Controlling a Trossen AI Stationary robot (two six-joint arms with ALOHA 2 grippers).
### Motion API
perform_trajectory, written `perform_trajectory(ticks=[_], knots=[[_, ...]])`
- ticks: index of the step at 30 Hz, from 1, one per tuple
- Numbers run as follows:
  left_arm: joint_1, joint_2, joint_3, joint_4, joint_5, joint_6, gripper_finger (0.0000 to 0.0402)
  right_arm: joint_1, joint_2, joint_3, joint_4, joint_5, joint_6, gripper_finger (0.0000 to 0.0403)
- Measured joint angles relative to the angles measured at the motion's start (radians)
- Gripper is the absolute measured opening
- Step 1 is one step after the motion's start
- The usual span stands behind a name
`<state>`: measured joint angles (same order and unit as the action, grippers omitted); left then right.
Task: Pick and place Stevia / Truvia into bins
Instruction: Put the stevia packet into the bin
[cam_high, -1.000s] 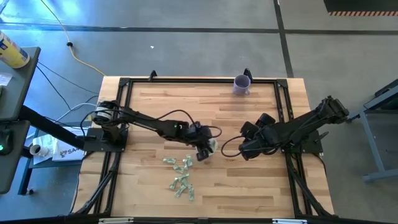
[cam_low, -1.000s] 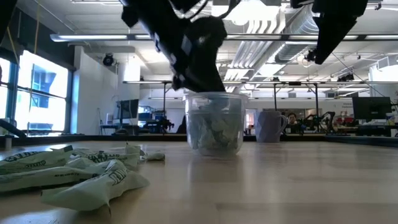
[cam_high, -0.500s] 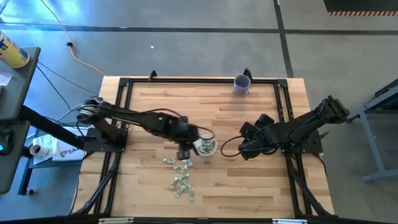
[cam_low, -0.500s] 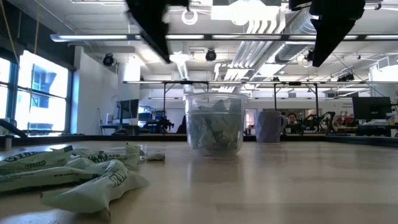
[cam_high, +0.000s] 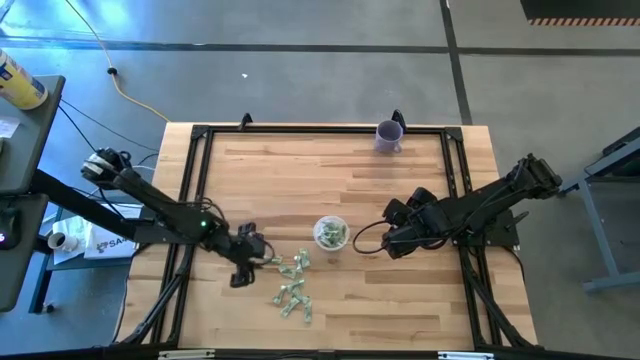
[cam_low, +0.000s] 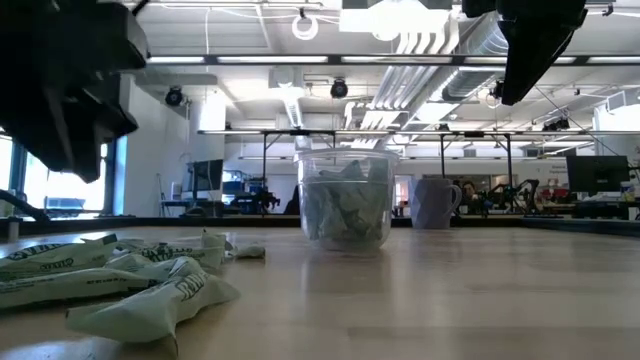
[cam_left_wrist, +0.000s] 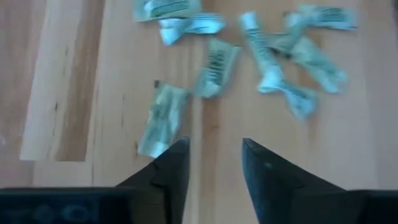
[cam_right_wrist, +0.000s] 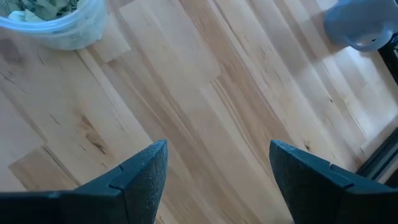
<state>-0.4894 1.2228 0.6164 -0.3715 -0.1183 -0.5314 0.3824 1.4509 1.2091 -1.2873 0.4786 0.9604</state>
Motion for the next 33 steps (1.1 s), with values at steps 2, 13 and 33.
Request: perform_trajectory(ticks=[2, 13, 33], knots=[[0.005, 0.037, -0.007, 0.016, -0.04, 0.002, 0.0202, 0.0, 0.0, 0.0, 0.001, -0.005, 0.0, 0.0271], [0.005, 0.242, -0.006, 0.126, -0.115, 0.156, 0.0286, -0.001, 0.0, 0.0, -0.002, -0.016, -0.006, 0.0271], [0.468, 0.209, 0.299, 0.133, 0.038, 0.332, 0.0046, -0.016, 0.0, 0.0, -0.041, -0.02, -0.027, 0.0271]])
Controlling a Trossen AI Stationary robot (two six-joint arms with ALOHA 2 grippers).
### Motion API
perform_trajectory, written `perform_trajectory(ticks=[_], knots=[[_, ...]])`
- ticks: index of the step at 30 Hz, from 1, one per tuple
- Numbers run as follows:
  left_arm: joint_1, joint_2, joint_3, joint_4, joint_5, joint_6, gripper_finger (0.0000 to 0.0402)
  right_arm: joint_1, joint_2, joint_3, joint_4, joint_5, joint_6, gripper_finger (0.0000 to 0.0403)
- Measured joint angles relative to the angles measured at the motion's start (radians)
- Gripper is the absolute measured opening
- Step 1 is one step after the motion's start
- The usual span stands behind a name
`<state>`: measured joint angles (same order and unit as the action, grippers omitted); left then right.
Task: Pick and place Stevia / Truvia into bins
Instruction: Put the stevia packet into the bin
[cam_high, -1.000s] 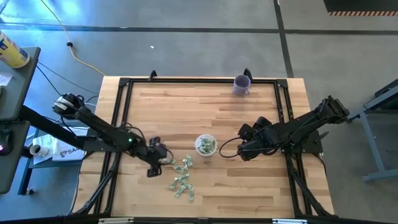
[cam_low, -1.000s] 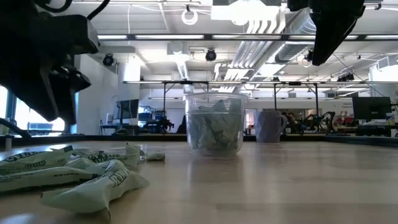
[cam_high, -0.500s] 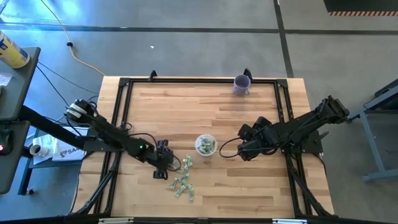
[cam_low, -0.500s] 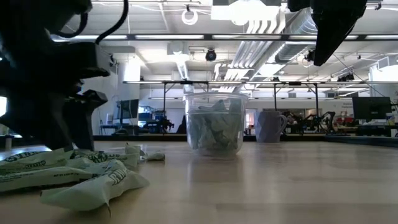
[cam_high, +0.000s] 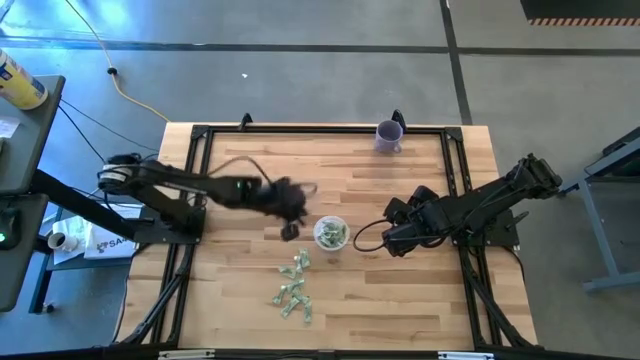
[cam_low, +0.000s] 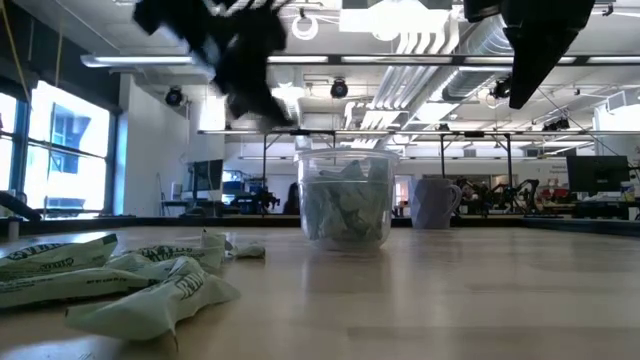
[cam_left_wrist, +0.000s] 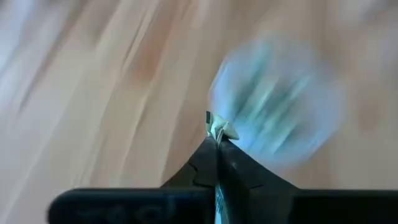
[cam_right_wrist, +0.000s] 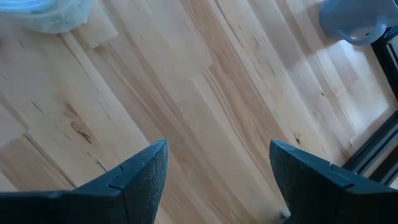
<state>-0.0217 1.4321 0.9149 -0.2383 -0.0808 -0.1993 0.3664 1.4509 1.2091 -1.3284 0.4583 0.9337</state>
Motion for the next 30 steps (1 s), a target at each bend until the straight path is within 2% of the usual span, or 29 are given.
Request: perform_trajectory(ticks=[3, 7, 10, 13, 16, 19, 26, 28, 30], knots=[[0.018, -0.001, 0.108, 0.072, 0.129, 0.083, 0.0022, 0.0, 0.0, 0.0, -0.001, 0.002, 0.0, 0.0271], [0.0, 0.105, 0.207, 0.118, 0.172, 0.128, 0.003, 0.0, 0.0, 0.0, 0.0, 0.005, 0.005, 0.0271], [-0.029, 0.236, 0.242, 0.092, 0.165, 0.118, 0.0038, 0.0, 0.0, 0.0, 0.0, 0.005, 0.014, 0.0271], [-0.058, 0.348, 0.268, 0.081, 0.111, 0.086, 0.0037, 0.003, 0.0, 0.0, -0.002, 0.004, 0.034, 0.0271], [-0.072, 0.411, 0.308, -0.035, 0.069, 0.037, 0.0048, 0.009, 0.0, 0.0, -0.002, 0.004, 0.045, 0.0271], [-0.081, 0.39, 0.402, -0.166, 0.035, 0.034, 0.0085, 0.02, -0.001, 0.001, -0.005, 0.004, 0.056, 0.0271], [-0.097, 0.314, 0.635, -0.578, -0.201, 0.048, 0.0204, 0.028, -0.001, 0.001, -0.005, 0.006, 0.06, 0.0271], [-0.095, 0.294, 0.651, -0.647, -0.204, 0.047, 0.0233, 0.028, -0.001, 0.001, -0.002, 0.007, 0.057, 0.0271], [-0.103, 0.286, 0.639, -0.762, -0.144, 0.018, 0.0252, 0.028, -0.001, 0.001, 0.0, 0.008, 0.056, 0.0271]])
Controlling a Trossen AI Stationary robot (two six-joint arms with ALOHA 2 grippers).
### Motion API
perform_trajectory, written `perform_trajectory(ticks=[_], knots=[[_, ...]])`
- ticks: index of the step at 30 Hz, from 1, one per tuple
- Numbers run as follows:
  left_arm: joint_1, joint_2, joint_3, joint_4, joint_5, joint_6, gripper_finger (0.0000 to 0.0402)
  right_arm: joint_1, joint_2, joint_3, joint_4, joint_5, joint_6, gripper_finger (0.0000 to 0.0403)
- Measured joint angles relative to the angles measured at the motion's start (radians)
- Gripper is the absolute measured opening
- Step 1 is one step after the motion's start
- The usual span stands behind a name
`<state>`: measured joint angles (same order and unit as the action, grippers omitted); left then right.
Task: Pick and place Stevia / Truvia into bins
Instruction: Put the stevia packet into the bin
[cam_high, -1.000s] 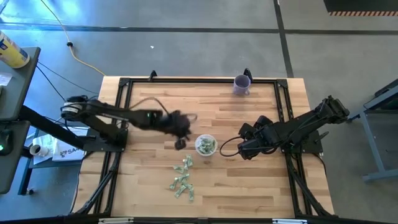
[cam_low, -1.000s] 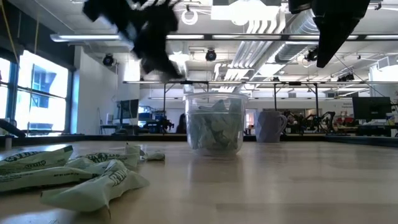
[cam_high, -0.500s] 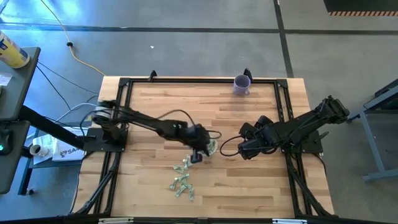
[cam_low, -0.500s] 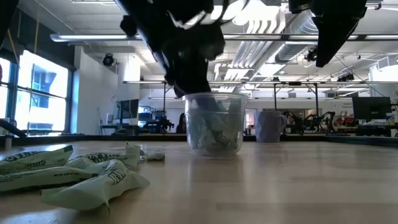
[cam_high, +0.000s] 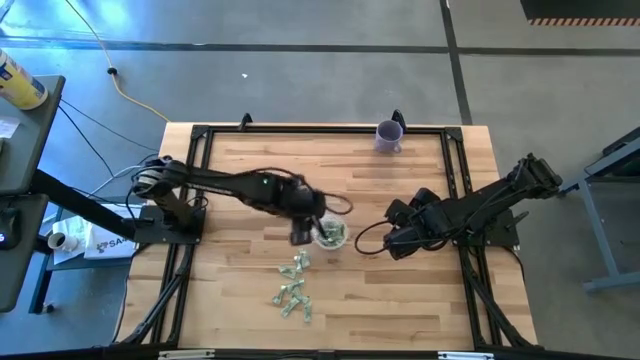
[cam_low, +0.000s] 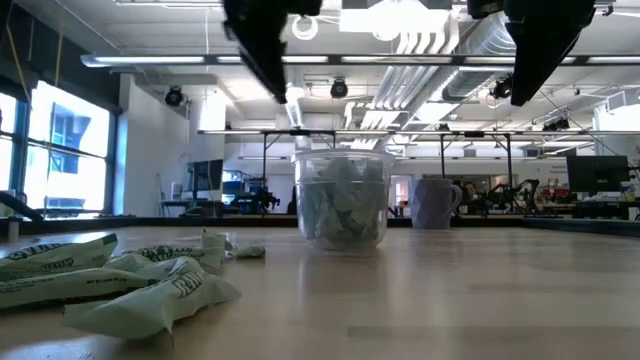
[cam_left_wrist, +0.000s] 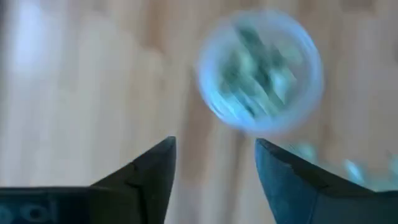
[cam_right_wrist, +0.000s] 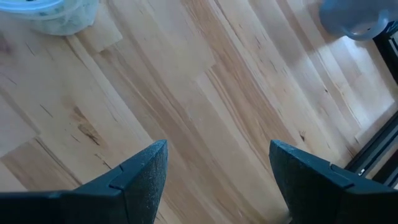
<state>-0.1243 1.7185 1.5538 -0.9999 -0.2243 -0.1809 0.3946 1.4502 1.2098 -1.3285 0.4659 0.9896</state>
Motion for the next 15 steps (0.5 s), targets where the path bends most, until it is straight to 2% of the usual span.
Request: perform_trajectory(ticks=[3, 4, 7, 10, 13, 15], knots=[[-0.061, -0.032, -0.115, -0.024, 0.106, -0.032, 0.0261, 0.001, 0.0, 0.0, 0.005, -0.001, -0.001, 0.0271], [-0.098, -0.041, -0.169, 0.013, 0.124, -0.029, 0.0261, 0.001, 0.0, 0.0, 0.005, 0.0, -0.002, 0.0271], [-0.218, -0.08, -0.359, 0.246, 0.142, 0.023, 0.0249, 0.001, 0.0, 0.0, 0.014, 0.012, -0.002, 0.0271], [-0.282, -0.079, -0.514, 0.49, 0.165, 0.03, 0.0236, 0.002, 0.0, 0.0, 0.026, 0.026, -0.004, 0.0271], [-0.298, -0.068, -0.605, 0.628, 0.175, 0.031, 0.0227, 0.003, 0.001, -0.001, 0.034, 0.025, -0.007, 0.0271], [-0.305, -0.061, -0.648, 0.646, 0.17, 0.006, 0.0224, 0.005, 0.001, -0.001, 0.039, 0.012, -0.005, 0.0271]])
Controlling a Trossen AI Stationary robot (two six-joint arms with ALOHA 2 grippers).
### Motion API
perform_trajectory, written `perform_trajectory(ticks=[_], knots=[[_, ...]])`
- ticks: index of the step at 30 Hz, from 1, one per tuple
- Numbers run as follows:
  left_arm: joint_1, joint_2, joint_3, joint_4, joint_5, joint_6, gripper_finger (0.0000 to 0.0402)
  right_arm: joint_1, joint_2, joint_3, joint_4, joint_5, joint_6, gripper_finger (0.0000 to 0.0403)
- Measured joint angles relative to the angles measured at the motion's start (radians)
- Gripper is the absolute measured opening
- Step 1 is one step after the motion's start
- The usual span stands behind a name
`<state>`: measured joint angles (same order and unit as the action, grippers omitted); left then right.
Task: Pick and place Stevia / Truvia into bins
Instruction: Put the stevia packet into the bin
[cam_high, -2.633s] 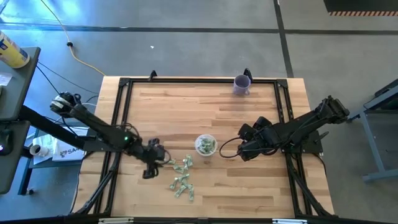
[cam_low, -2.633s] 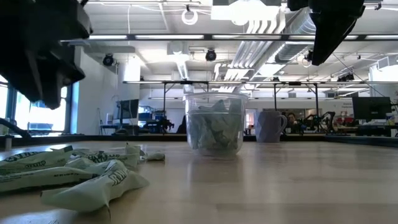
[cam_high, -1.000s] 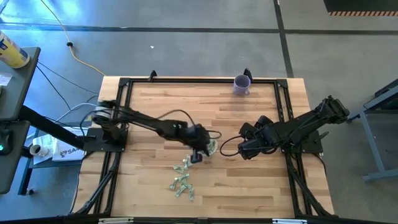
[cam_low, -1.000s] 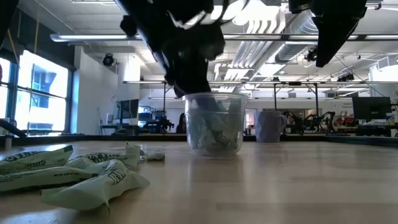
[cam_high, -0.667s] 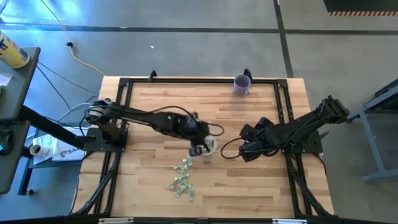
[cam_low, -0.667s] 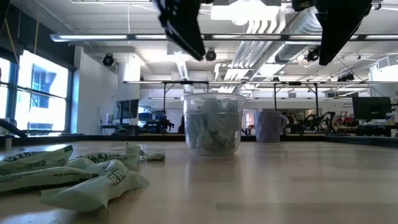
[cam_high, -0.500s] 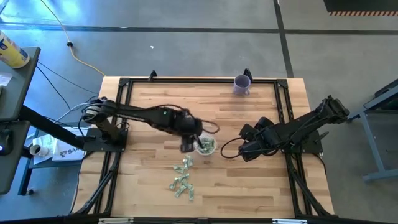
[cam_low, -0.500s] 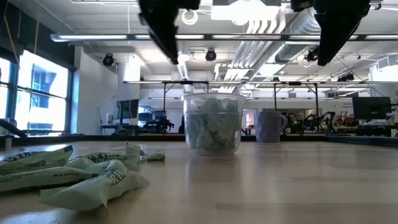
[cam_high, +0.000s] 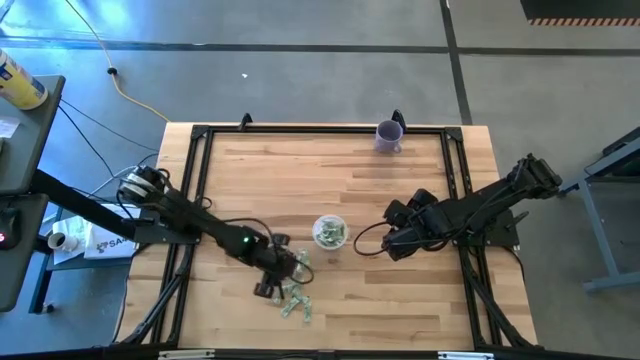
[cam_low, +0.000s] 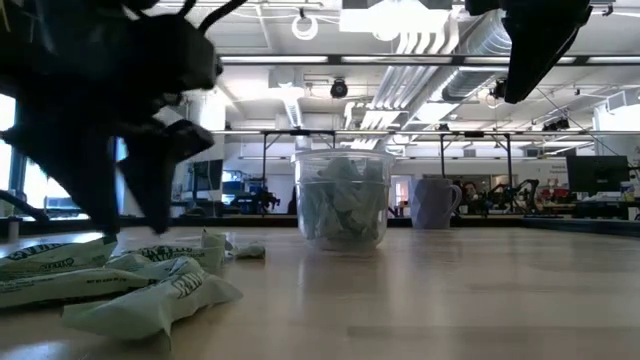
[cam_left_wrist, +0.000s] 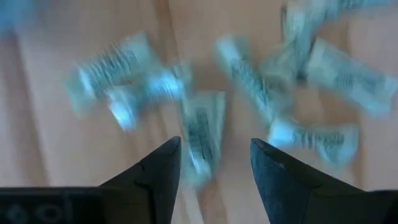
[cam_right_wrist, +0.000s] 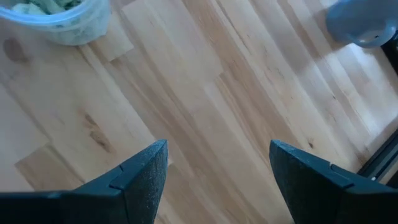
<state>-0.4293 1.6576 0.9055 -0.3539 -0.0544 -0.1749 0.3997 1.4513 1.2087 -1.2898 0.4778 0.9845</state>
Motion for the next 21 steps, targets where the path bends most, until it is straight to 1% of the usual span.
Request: perform_trajectory(ticks=[2, 4, 6, 9, 10, 12, 14, 16, 17, 18, 21], knots=[[0.0, 0.02, -0.01, 0.05, 0.002, -0.032, 0.0223, 0.003, 0.0, 0.0, 0.005, -0.012, 0.0, 0.0271], [0.005, 0.024, -0.022, 0.051, -0.005, -0.032, 0.0224, 0.003, 0.0, 0.0, 0.007, -0.022, 0.001, 0.0271], [0.006, 0.064, -0.019, 0.083, -0.015, -0.014, 0.0224, 0.006, 0.0, 0.0, 0.009, -0.023, 0.001, 0.0271], [0.002, 0.101, -0.015, 0.089, -0.03, -0.005, 0.021, 0.006, 0.0, 0.0, 0.009, -0.015, 0.002, 0.0271], [0.003, 0.116, -0.014, 0.099, -0.034, -0.006, 0.0199, 0.006, 0.0, 0.0, 0.01, -0.016, 0.002, 0.0271], [0.004, 0.126, -0.01, 0.104, -0.061, -0.006, 0.0164, 0.006, 0.0, 0.0, 0.01, -0.018, 0.002, 0.0271], [0.013, 0.135, -0.008, 0.096, -0.077, -0.01, 0.0111, 0.006, 0.0, 0.0, 0.008, -0.02, 0.002, 0.0271], [0.036, 0.12, 0.001, 0.038, -0.082, -0.014, 0.0046, 0.006, 0.0, 0.0, 0.008, -0.02, 0.002, 0.0271], [0.053, 0.106, 0.005, -0.01, -0.089, -0.013, 0.0027, 0.006, 0.0, 0.0, 0.007, -0.019, 0.002, 0.0271], [0.072, 0.082, 0.012, -0.061, -0.094, -0.012, 0.0021, 0.006, 0.0, 0.0, 0.005, -0.018, 0.002, 0.0271], [0.14, 0.012, 0.048, -0.272, -0.11, 0.013, 0.0035, 0.006, 0.0, 0.0, -0.004, -0.015, 0.002, 0.0271]])
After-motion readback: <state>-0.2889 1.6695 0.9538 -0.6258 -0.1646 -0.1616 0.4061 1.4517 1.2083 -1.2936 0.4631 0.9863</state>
